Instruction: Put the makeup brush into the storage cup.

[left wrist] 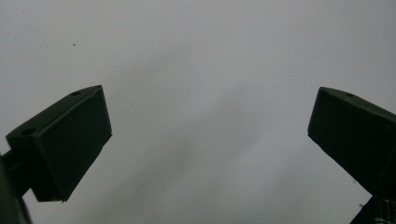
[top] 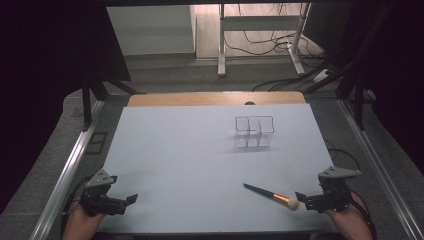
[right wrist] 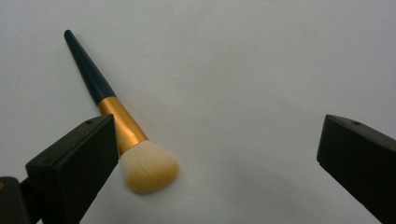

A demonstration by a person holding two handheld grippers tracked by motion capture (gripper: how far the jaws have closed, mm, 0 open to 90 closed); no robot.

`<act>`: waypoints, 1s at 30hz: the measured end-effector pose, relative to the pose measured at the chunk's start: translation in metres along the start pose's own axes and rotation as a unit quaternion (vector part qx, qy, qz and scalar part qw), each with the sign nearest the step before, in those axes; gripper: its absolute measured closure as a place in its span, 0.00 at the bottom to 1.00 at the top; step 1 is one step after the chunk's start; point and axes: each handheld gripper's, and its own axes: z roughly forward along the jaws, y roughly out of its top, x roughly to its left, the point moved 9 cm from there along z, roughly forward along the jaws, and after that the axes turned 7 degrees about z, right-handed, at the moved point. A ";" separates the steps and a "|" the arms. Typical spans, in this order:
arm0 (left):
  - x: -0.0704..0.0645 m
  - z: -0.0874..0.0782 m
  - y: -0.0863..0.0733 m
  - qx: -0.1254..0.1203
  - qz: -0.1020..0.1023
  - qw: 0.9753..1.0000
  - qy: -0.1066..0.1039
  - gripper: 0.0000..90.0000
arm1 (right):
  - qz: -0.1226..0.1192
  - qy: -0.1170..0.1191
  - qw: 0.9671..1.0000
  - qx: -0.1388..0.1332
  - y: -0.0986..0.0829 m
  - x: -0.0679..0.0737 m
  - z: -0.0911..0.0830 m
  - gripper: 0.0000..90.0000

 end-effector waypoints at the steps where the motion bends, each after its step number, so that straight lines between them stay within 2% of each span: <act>1: 0.000 0.000 0.000 0.000 0.000 1.000 -0.001 0.00 | -0.001 0.000 1.000 -0.002 0.001 0.000 0.000 0.00; 4: -0.001 0.000 0.000 0.001 -0.007 1.000 -0.008 0.00 | 0.003 0.003 1.000 -0.005 0.001 0.001 -0.001 0.00; 14: -0.001 0.000 0.000 0.001 -0.004 1.000 -0.006 0.00 | 0.005 0.003 1.000 -0.005 0.002 0.002 -0.001 0.00; 21: -0.001 0.000 0.000 0.003 -0.012 1.000 -0.012 0.00 | 0.001 0.001 1.000 0.002 0.000 0.002 0.000 0.00; 25: -0.001 0.000 0.000 0.003 -0.011 1.000 -0.010 0.00 | -0.006 -0.003 1.000 0.011 -0.001 0.002 0.002 0.00; 28: 0.001 -0.001 0.000 0.002 -0.009 1.000 0.000 0.00 | -0.010 -0.003 1.000 0.017 -0.003 0.003 0.003 0.00; 29: 0.004 -0.003 0.000 -0.001 -0.013 1.000 0.009 0.00 | -0.013 -0.005 1.000 0.017 -0.003 0.004 0.003 0.00; 30: 0.004 -0.004 0.001 -0.005 -0.017 1.000 0.008 0.00 | -0.013 -0.004 1.000 0.017 -0.002 0.004 0.003 0.00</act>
